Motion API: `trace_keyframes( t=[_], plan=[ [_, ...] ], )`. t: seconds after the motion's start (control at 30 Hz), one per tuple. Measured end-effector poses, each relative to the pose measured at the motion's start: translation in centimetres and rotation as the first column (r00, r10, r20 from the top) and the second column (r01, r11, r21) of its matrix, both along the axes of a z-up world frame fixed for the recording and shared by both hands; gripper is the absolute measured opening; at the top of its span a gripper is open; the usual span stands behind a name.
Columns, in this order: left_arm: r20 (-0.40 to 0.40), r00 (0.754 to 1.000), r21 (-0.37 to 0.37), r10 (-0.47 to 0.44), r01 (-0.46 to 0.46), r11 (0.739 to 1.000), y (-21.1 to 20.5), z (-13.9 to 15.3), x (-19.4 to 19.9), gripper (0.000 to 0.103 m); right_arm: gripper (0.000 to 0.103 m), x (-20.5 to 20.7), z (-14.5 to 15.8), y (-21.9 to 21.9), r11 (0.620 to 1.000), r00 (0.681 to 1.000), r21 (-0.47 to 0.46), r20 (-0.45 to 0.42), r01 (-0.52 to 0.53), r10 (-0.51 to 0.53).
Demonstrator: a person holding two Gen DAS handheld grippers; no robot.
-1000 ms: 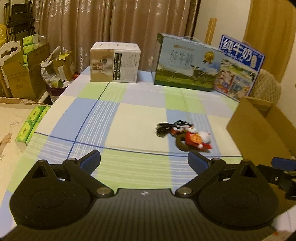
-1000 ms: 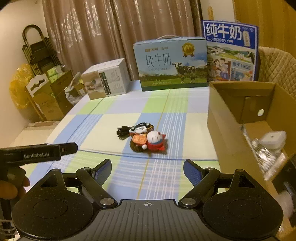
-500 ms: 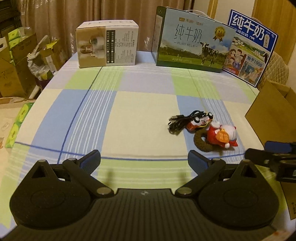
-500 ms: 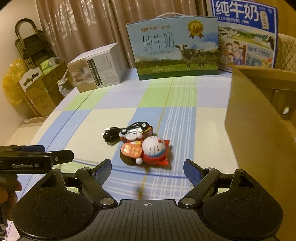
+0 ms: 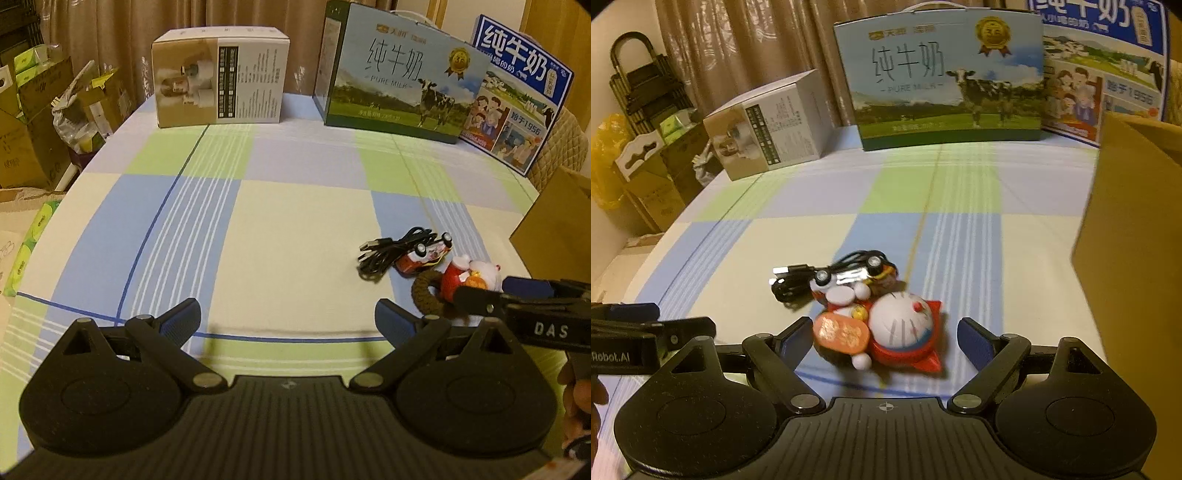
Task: Organize objects
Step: 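Grasp red Doraemon toy with right tool, then grasp brown braided hair tie with left tool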
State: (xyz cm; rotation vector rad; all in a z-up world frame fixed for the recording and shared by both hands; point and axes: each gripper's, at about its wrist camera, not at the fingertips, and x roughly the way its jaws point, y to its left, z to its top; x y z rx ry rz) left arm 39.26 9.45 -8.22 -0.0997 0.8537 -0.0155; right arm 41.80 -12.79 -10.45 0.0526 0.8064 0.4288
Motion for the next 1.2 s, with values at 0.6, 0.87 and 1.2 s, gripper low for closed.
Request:
trace_keyframes(
  t=[0.6,0.87,1.2],
  plan=[
    [0.0,0.999,0.001,-0.034,0.034,0.999,-0.9,-0.2,0.5,0.099,0.067,0.6,0.9,-2.4,0.993,0.996,-0.081,-0.018,0.084,-0.086],
    [0.017,0.992,-0.023,-0.127,0.127,0.992,-3.8,0.0,1.1,0.098,0.067,0.6,0.9,-5.2,0.991,0.984,0.017,-0.122,0.132,-0.129],
    [0.013,0.98,-0.027,-0.199,0.199,0.98,-5.5,-0.5,0.8,0.096,0.067,0.2,3.4,-6.4,0.973,0.981,0.157,-0.126,0.168,-0.149]
  ],
)
